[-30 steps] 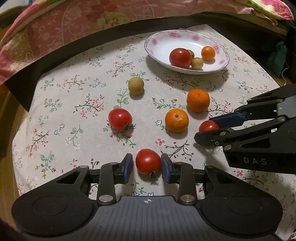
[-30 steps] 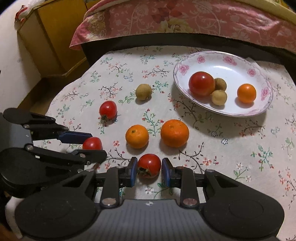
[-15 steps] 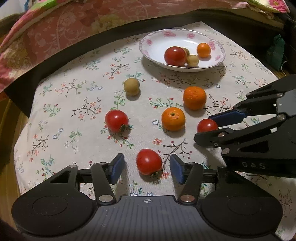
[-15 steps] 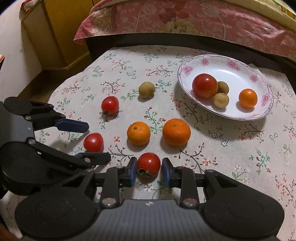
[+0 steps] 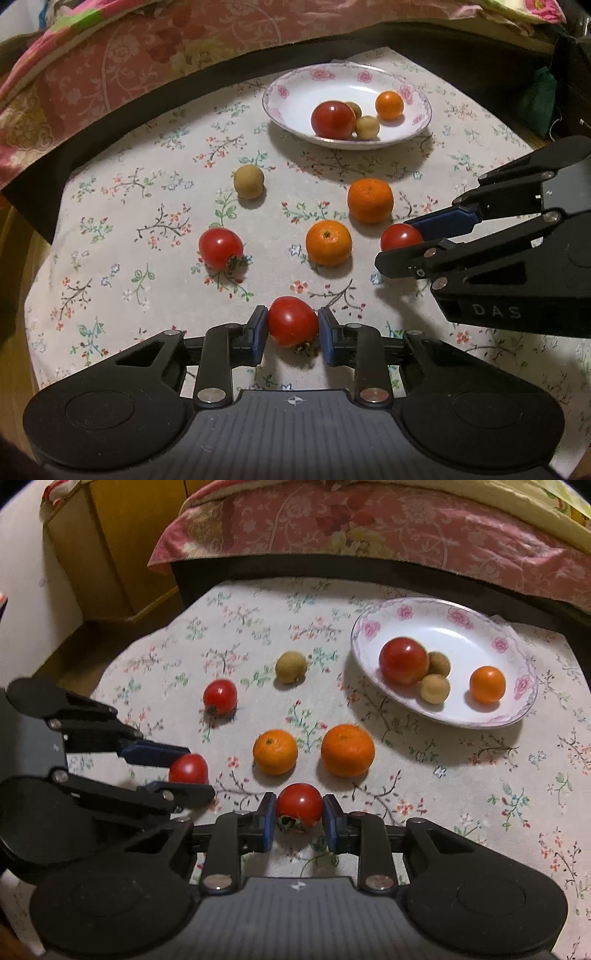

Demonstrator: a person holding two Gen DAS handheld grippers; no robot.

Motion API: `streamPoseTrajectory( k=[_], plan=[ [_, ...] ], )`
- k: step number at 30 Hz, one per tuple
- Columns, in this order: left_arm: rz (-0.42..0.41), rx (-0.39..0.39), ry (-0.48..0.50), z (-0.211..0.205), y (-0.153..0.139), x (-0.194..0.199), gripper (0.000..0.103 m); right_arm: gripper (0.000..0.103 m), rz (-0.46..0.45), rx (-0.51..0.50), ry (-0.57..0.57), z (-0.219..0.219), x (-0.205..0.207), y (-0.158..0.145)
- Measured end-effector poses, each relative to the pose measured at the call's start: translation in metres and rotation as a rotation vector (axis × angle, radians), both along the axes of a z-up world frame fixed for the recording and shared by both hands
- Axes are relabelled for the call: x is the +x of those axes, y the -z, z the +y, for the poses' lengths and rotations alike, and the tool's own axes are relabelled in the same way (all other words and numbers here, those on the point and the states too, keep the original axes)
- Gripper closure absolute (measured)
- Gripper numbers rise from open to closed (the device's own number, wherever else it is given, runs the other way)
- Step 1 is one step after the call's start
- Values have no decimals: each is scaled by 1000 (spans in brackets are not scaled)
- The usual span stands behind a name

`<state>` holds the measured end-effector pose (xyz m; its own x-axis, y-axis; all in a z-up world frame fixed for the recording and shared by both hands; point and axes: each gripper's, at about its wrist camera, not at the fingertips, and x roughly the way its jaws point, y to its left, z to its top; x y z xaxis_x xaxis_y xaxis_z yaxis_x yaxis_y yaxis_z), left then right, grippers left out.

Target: Organize fruits

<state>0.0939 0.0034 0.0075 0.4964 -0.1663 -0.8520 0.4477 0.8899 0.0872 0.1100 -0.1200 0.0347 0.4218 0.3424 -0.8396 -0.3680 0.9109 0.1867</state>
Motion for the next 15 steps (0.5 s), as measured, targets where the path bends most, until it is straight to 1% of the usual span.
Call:
streamPoseTrajectory(
  k=[15],
  plan=[
    [-43, -33, -3, -11, -15, 9, 66, 76, -6, 14, 34, -11, 0, -9]
  ],
)
